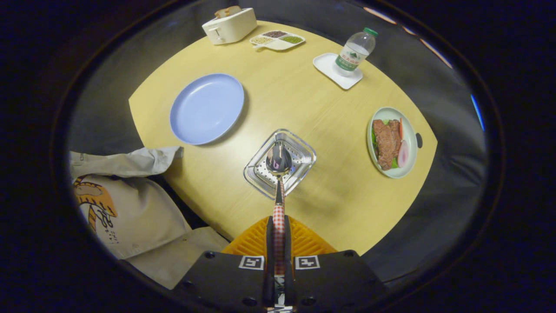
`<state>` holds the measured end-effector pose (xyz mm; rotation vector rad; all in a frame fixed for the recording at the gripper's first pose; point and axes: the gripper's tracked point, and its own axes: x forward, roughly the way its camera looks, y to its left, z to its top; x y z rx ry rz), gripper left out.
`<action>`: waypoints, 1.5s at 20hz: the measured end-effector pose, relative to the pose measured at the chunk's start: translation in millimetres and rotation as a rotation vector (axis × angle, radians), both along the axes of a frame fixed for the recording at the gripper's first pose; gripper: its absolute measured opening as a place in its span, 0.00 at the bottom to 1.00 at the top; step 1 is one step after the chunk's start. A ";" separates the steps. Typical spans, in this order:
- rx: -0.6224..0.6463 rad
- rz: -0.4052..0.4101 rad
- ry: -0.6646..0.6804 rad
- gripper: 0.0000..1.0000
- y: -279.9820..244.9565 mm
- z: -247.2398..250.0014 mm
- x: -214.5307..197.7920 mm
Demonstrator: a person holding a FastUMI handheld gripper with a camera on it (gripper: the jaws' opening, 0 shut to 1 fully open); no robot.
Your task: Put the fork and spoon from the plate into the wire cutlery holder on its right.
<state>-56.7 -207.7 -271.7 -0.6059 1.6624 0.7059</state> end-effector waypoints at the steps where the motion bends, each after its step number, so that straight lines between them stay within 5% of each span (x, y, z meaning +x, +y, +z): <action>1: -0.004 -0.004 0.002 0.16 1.1 -0.9 0.8; 10: -0.003 -0.049 -0.033 0.18 9.5 2.6 9.2; 23: 0.171 -0.287 -0.265 0.99 55.2 37.1 6.5; 30: 0.311 -0.487 -0.533 0.99 100.9 71.5 7.0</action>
